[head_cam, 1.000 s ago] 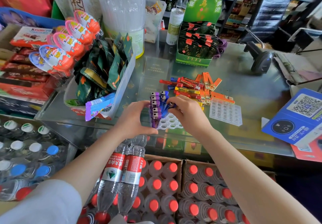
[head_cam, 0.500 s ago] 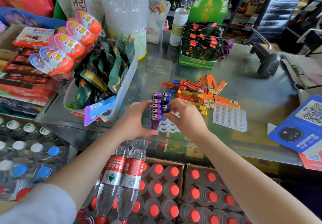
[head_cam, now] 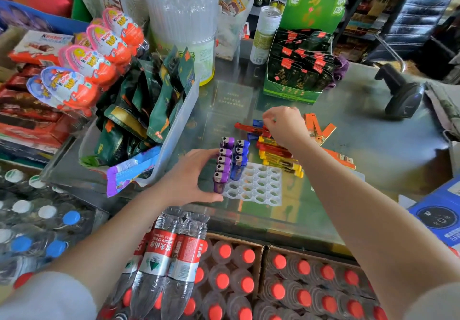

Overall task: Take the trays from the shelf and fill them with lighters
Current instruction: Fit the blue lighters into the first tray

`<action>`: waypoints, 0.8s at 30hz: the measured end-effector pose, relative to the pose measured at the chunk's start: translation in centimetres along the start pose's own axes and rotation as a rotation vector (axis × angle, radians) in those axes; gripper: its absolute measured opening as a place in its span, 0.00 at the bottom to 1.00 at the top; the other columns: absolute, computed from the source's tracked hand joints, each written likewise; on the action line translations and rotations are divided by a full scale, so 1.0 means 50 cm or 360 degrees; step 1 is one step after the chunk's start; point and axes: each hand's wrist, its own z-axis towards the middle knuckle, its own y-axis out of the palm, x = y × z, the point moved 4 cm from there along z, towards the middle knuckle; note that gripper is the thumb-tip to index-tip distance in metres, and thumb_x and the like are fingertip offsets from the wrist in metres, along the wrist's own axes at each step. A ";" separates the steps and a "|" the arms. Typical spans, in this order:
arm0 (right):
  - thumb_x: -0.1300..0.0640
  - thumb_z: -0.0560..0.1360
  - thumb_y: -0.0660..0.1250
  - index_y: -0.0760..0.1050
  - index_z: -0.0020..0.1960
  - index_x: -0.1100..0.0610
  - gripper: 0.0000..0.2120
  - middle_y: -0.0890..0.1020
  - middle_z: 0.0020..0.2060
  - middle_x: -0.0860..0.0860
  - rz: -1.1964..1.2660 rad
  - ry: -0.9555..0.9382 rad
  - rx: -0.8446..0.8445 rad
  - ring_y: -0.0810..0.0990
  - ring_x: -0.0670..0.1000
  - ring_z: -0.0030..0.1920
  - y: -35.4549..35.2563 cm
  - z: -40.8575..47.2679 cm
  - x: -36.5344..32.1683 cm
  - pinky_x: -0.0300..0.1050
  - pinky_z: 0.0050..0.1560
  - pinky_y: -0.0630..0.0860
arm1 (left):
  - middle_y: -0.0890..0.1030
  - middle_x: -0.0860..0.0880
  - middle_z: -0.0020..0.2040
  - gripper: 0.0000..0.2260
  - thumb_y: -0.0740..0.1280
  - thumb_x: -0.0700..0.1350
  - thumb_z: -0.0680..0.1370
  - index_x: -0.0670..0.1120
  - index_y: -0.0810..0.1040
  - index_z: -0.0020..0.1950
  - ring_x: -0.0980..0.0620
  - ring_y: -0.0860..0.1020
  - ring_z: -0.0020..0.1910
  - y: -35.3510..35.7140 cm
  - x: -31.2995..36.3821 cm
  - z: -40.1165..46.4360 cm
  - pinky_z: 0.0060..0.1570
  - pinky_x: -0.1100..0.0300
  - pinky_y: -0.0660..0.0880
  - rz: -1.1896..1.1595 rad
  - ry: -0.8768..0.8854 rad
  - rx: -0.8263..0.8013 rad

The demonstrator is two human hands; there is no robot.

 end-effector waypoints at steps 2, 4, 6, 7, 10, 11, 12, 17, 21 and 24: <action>0.58 0.76 0.57 0.80 0.53 0.55 0.13 0.81 0.53 0.56 -0.0054 0.0085 -0.0064 0.69 0.60 0.60 0.009 0.015 -0.008 0.53 0.55 0.72 | 0.70 0.57 0.59 0.39 0.71 0.62 0.60 0.54 0.64 0.68 0.59 0.65 0.61 -0.001 -0.001 0.000 0.58 0.63 0.61 -0.0013 0.0007 0.0023; 0.58 0.75 0.61 0.80 0.51 0.55 0.11 0.82 0.51 0.56 -0.0150 0.0123 -0.0121 0.68 0.60 0.59 0.016 0.027 -0.015 0.51 0.51 0.72 | 0.71 0.56 0.59 0.39 0.71 0.62 0.59 0.52 0.65 0.67 0.58 0.66 0.60 -0.001 -0.001 0.000 0.58 0.63 0.61 -0.0007 0.0017 0.0041; 0.60 0.73 0.62 0.79 0.52 0.56 0.10 0.81 0.51 0.57 -0.0268 0.0139 -0.0187 0.68 0.61 0.59 0.021 0.039 -0.022 0.50 0.51 0.70 | 0.71 0.56 0.58 0.39 0.71 0.62 0.59 0.52 0.65 0.67 0.58 0.66 0.60 -0.001 -0.003 0.001 0.58 0.63 0.61 -0.0005 0.0019 0.0047; 0.62 0.73 0.63 0.78 0.54 0.56 0.11 0.80 0.53 0.58 -0.0342 0.0122 -0.0224 0.68 0.61 0.60 0.022 0.044 -0.026 0.50 0.53 0.70 | 0.71 0.56 0.58 0.39 0.71 0.62 0.59 0.53 0.65 0.67 0.59 0.66 0.60 -0.001 -0.004 0.001 0.58 0.63 0.61 -0.0007 0.0016 0.0046; 0.66 0.73 0.63 0.74 0.59 0.57 0.15 0.77 0.57 0.58 -0.0574 -0.0024 -0.0271 0.68 0.60 0.62 0.019 0.053 -0.036 0.53 0.59 0.68 | 0.70 0.57 0.60 0.39 0.71 0.61 0.60 0.55 0.64 0.68 0.59 0.65 0.62 0.001 -0.003 0.001 0.59 0.63 0.61 -0.0009 0.0017 0.0038; 0.66 0.73 0.63 0.74 0.58 0.58 0.15 0.77 0.57 0.58 -0.0620 -0.0074 -0.0271 0.68 0.59 0.62 0.017 0.053 -0.038 0.52 0.59 0.68 | 0.71 0.56 0.60 0.39 0.71 0.61 0.60 0.55 0.64 0.68 0.58 0.66 0.62 0.002 -0.005 0.001 0.59 0.63 0.61 -0.0008 0.0016 0.0039; 0.66 0.73 0.63 0.74 0.58 0.58 0.14 0.78 0.56 0.58 -0.0630 -0.0111 -0.0270 0.68 0.59 0.61 0.015 0.052 -0.037 0.52 0.58 0.68 | 0.71 0.56 0.61 0.38 0.71 0.61 0.60 0.55 0.64 0.68 0.58 0.66 0.62 0.002 -0.005 0.001 0.59 0.62 0.62 -0.0003 0.0017 0.0041; 0.57 0.73 0.66 0.71 0.54 0.58 0.11 0.78 0.43 0.53 0.0075 -0.0119 0.0009 0.75 0.56 0.44 -0.040 0.013 -0.032 0.47 0.42 0.72 | 0.72 0.56 0.62 0.37 0.72 0.60 0.60 0.58 0.63 0.67 0.59 0.65 0.62 0.002 -0.003 0.000 0.58 0.63 0.61 -0.0004 0.0027 0.0045; 0.58 0.73 0.67 0.69 0.50 0.55 0.08 0.76 0.36 0.49 0.0901 -0.0028 0.0366 0.74 0.48 0.33 -0.101 -0.060 -0.032 0.35 0.34 0.72 | 0.70 0.54 0.64 0.41 0.71 0.63 0.59 0.55 0.62 0.69 0.61 0.63 0.62 0.005 -0.007 -0.001 0.60 0.63 0.60 0.0026 0.0017 0.0049; 0.61 0.73 0.67 0.70 0.46 0.52 0.07 0.79 0.38 0.50 0.1371 0.0167 0.0320 0.80 0.50 0.33 -0.095 -0.128 -0.011 0.41 0.38 0.79 | 0.70 0.55 0.62 0.40 0.77 0.56 0.61 0.54 0.63 0.69 0.61 0.63 0.61 0.006 -0.005 -0.003 0.58 0.64 0.60 0.0033 0.0006 0.0086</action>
